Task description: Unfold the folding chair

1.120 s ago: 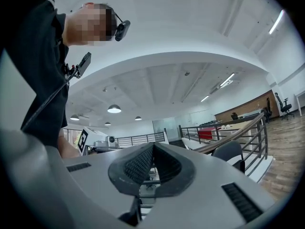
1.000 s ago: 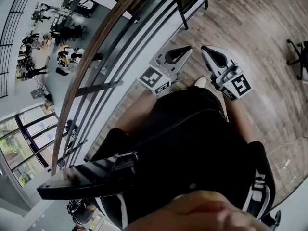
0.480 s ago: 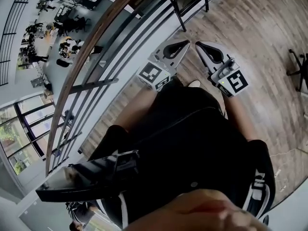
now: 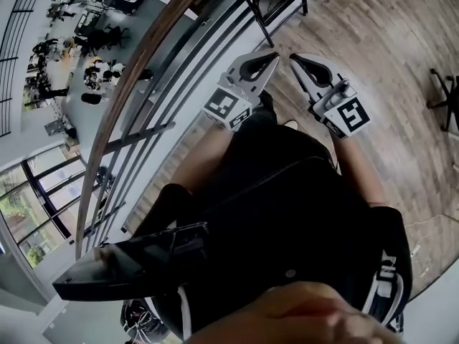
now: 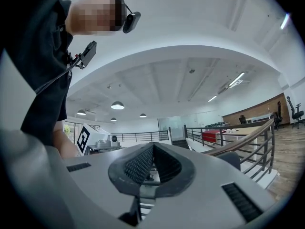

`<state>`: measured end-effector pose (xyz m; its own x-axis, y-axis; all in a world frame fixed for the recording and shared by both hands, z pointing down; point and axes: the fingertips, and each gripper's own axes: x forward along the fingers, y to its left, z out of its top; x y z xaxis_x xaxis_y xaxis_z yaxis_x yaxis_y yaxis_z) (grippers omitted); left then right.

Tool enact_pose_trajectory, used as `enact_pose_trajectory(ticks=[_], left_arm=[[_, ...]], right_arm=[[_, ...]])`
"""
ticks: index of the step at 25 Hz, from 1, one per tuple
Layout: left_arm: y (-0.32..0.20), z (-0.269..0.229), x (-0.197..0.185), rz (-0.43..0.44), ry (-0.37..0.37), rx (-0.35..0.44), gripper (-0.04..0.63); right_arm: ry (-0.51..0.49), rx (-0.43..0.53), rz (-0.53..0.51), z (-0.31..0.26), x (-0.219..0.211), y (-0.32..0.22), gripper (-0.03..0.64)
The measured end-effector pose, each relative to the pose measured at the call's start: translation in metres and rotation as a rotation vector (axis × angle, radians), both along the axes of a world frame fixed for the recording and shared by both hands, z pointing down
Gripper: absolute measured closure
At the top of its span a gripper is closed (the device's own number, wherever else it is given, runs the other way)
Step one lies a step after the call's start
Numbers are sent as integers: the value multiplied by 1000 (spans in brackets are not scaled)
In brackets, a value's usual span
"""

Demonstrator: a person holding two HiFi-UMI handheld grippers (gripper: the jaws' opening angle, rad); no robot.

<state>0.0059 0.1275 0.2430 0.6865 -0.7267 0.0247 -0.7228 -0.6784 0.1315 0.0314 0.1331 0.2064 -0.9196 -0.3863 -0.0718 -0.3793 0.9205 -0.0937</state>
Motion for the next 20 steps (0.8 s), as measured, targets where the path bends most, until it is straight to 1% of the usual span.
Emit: enact_pose_trajectory(ticks=[3, 5, 7, 11, 15, 17, 20], left_arm=[[-26, 2, -19, 0, 13, 9, 592], [-48, 5, -34, 1, 28, 11, 592], [-74, 10, -49, -1, 43, 8, 592], [-132, 22, -81, 2, 62, 30, 592], [-179, 43, -114, -14, 73, 45, 592], [-196, 56, -130, -30, 61, 39, 592], [-226, 82, -149, -54, 62, 0, 592]], right_arm=[[-12, -2, 6, 0, -18, -24, 609], [16, -9, 14, 5, -32, -44, 609], [39, -12, 28, 10, -46, -71, 609], [24, -11, 53, 17, -77, -130, 609], [43, -17, 94, 32, -105, -179, 609], [51, -25, 111, 37, -116, -194, 609], [72, -37, 133, 50, -131, -221, 609]])
